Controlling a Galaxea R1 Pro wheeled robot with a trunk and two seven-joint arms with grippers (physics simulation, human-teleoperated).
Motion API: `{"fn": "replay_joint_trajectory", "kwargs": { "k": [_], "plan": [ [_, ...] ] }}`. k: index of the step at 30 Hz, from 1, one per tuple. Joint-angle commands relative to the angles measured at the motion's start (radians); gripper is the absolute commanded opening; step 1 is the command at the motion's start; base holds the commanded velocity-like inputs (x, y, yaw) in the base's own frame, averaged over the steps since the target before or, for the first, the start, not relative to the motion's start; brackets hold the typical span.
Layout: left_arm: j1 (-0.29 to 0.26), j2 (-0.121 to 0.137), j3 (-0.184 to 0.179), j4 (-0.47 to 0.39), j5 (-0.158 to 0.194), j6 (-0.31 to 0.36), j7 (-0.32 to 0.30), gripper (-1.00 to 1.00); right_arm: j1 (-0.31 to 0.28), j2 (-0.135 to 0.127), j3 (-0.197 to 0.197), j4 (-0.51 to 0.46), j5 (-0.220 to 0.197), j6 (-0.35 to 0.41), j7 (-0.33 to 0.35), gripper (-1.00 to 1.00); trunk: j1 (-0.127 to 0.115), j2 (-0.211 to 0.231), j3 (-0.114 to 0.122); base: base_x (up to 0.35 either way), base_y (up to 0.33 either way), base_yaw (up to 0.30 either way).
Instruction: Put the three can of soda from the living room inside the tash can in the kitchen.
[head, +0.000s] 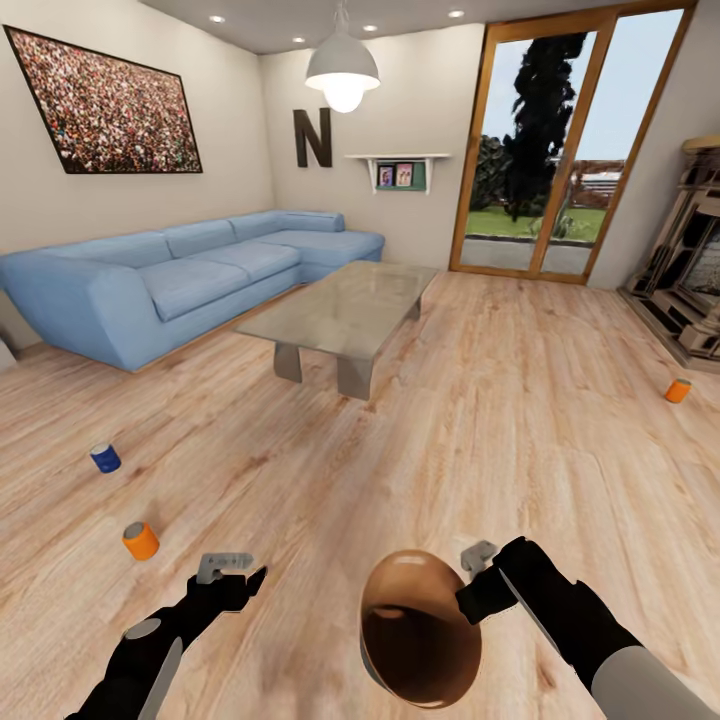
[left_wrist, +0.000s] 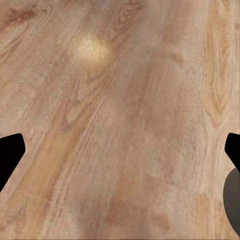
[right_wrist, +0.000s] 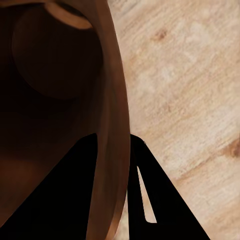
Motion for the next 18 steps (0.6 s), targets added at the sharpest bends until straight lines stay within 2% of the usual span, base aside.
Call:
{"fn": "replay_joint_trajectory", "kwargs": {
  "k": [1,18],
  "plan": [
    [0.000,0.000,0.000,0.000,0.000,0.000,0.000,1.00,0.000,0.000,0.000,0.000,-0.024,0.005,0.003,-1.00,0.000,0.000,0.000,0.179,0.241,0.000],
    [0.001,0.000,0.000,0.000,0.000,0.000,0.000,1.00,0.000,0.000,-0.001,0.000,-0.024,0.005,0.004,-1.00,0.000,0.000,0.000,0.158,0.264,0.000]
  ]
}}
